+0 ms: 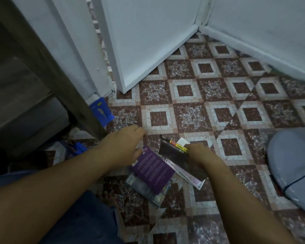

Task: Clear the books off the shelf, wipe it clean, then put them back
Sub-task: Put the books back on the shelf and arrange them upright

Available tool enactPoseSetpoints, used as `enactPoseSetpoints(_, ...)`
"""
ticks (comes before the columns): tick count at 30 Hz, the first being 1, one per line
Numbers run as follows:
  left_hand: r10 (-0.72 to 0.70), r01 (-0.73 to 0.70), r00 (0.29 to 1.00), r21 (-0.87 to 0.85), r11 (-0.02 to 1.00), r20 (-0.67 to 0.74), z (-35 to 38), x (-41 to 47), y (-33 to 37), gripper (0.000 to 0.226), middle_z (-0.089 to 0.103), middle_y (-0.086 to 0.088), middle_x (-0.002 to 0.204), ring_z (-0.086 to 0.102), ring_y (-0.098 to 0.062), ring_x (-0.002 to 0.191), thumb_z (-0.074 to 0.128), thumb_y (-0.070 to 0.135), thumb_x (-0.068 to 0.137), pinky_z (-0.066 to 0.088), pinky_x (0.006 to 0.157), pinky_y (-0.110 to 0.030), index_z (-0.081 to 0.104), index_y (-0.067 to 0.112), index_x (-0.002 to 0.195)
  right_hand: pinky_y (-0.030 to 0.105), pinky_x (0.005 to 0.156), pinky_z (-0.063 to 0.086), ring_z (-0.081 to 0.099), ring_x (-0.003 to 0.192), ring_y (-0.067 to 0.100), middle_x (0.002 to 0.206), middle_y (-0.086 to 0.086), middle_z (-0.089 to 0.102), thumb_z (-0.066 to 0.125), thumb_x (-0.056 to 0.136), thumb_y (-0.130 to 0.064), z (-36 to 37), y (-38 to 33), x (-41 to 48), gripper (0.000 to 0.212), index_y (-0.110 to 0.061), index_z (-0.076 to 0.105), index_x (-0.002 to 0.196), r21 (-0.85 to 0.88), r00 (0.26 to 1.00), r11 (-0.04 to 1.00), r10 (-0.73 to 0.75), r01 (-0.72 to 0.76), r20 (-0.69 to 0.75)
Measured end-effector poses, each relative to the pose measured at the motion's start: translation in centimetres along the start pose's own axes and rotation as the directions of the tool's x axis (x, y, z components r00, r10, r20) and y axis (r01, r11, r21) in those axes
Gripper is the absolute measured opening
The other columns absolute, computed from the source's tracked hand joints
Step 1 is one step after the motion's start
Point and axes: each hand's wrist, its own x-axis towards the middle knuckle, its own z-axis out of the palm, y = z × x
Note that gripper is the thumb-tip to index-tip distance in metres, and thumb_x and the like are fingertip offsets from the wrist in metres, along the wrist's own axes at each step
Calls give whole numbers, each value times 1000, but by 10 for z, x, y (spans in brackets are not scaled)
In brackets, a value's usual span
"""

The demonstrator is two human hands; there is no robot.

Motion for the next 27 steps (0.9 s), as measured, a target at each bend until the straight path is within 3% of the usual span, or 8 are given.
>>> enactPoseSetpoints(5,86,-71,990,126,989,-114,-27,-36,15,72,40,5,140,38,-16,127,68,41,85,37,102,-31,28,28,144,23,55,43,61,82,20,100,4,66,61,87,-18,-50,-62,-85,26,-23,60,112,-8,974,974,-227,227,1)
enactPoseSetpoints(7,109,-83,988,223,971,-106,-37,-52,19,80,44,4,138,41,-17,126,74,45,78,36,104,-32,31,27,142,27,63,51,62,83,20,100,2,66,63,86,-20,-72,-90,-114,30,-26,58,115,-15,953,954,-300,301,40)
enactPoseSetpoints(11,51,-5,992,357,934,-119,-63,-97,17,58,59,-2,117,57,-25,106,75,40,76,43,80,-34,47,23,123,31,66,45,60,87,22,104,1,63,62,86,-23,-107,-144,-160,37,-32,54,121,-155,909,896,-411,416,66)
enactPoseSetpoints(14,-28,70,990,300,951,-141,-81,-134,-1,34,59,-3,107,58,-25,97,70,37,82,41,71,-33,52,21,108,29,67,46,60,83,19,97,-2,63,60,87,-25,-124,-179,-186,24,-34,57,109,-190,872,856,-490,481,-1)
enactPoseSetpoints(17,-105,143,978,211,967,-181,-100,-176,-26,24,54,4,90,54,-17,85,67,36,85,44,68,-32,52,24,100,36,80,53,61,91,18,99,-5,62,61,86,-32,-135,-220,-207,28,-34,58,114,-255,824,824,-549,506,-142)
enactPoseSetpoints(21,-244,285,929,114,952,-279,-119,-234,-61,21,57,5,88,55,-16,85,66,36,85,51,74,-36,55,29,100,34,67,46,62,95,23,105,-2,57,64,84,-31,-139,-280,-217,29,-31,55,112,-508,666,743,-645,436,-373)
enactPoseSetpoints(25,-324,408,857,143,902,-401,-130,-285,-95,21,63,0,95,60,-24,93,63,37,84,50,75,-37,52,29,100,34,65,45,61,94,22,104,-4,57,61,89,-25,-140,-333,-224,26,-28,52,113,-603,508,668,-736,436,-447)
enactPoseSetpoints(27,-356,486,800,173,857,-483,-137,-310,-111,21,65,-3,99,62,-29,94,60,34,85,49,76,-36,52,26,102,32,58,42,61,88,21,100,-6,58,57,91,-25,-143,-361,-226,21,-28,50,111,-647,379,613,-789,452,-483)
